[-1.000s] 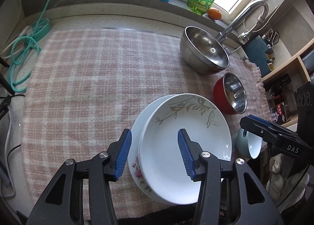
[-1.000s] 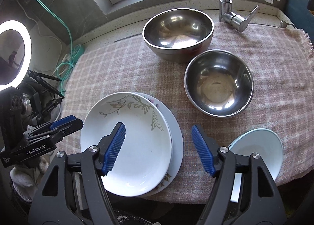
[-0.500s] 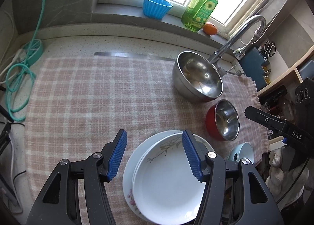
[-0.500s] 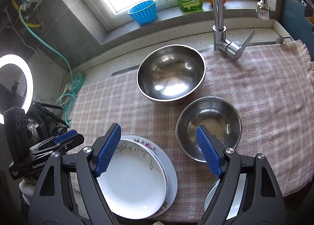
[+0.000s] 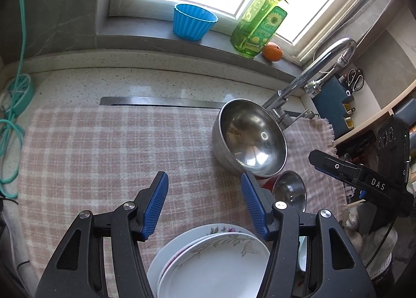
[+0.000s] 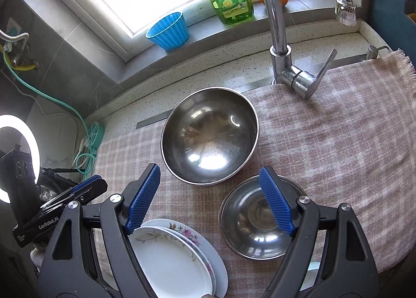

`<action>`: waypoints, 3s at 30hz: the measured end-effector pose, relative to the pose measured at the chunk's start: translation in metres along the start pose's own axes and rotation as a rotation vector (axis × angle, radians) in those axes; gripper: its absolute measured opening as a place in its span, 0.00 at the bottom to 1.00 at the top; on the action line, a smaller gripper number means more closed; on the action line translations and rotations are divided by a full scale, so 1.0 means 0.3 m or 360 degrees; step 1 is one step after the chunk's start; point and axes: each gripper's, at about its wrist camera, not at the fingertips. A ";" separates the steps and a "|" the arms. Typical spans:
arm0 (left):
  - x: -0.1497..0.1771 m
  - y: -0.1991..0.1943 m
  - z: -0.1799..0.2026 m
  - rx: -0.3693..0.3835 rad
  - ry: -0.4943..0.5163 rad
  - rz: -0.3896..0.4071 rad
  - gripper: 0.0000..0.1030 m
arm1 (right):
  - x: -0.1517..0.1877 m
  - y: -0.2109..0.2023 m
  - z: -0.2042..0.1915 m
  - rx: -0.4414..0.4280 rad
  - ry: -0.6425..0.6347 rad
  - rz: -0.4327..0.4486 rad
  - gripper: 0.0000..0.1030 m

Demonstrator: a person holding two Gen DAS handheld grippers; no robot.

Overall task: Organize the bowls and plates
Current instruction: 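Move both grippers to the rim of the large steel bowl and close them, then lift the large steel bowl with both grippers and set it on the cloth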

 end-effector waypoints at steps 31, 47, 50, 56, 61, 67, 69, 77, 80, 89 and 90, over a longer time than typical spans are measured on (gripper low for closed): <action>-0.203 0.257 0.015 0.0073 -0.0057 -0.0227 0.31 | -0.196 0.253 0.143 0.0034 0.0145 -0.0237 0.37; -0.210 0.295 0.031 0.0088 -0.0030 -0.0243 0.14 | -0.194 0.255 0.165 0.0112 0.0128 -0.0233 0.12; -0.203 0.287 0.037 0.0078 -0.0028 -0.0232 0.14 | -0.188 0.252 0.155 0.0132 0.0110 -0.0226 0.12; -0.185 0.241 0.015 0.0077 -0.0054 -0.0186 0.14 | -0.172 0.246 0.107 0.0115 0.0066 -0.0226 0.12; -0.161 0.183 -0.019 0.0051 -0.0069 -0.0132 0.14 | -0.157 0.238 0.038 0.0089 0.0000 -0.0222 0.12; -0.112 0.111 -0.095 0.0039 -0.0134 -0.0071 0.14 | -0.126 0.245 -0.078 0.0054 -0.0097 -0.0229 0.12; -0.095 0.082 -0.124 0.0026 -0.0160 -0.0042 0.14 | -0.113 0.251 -0.122 0.0047 -0.0137 -0.0235 0.12; -0.019 -0.033 -0.255 -0.0010 -0.0270 0.0057 0.14 | -0.050 0.309 -0.300 -0.0002 -0.0296 -0.0304 0.12; 0.020 -0.070 -0.312 -0.0029 -0.0321 0.0087 0.14 | -0.016 0.338 -0.369 -0.0013 -0.0358 -0.0331 0.13; 0.158 -0.149 -0.466 -0.0068 -0.0482 0.0139 0.14 | 0.084 0.442 -0.539 -0.0044 -0.0513 -0.0431 0.13; 0.175 -0.155 -0.479 -0.0072 -0.0496 0.0141 0.14 | 0.092 0.453 -0.552 -0.0045 -0.0527 -0.0442 0.13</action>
Point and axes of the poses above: each gripper's, at about its wrist camera, not at the fingertips, and y roughly the way its jaws point, z to its right, x to its underside, and after that the axes turned 14 degrees about -z, right-handed
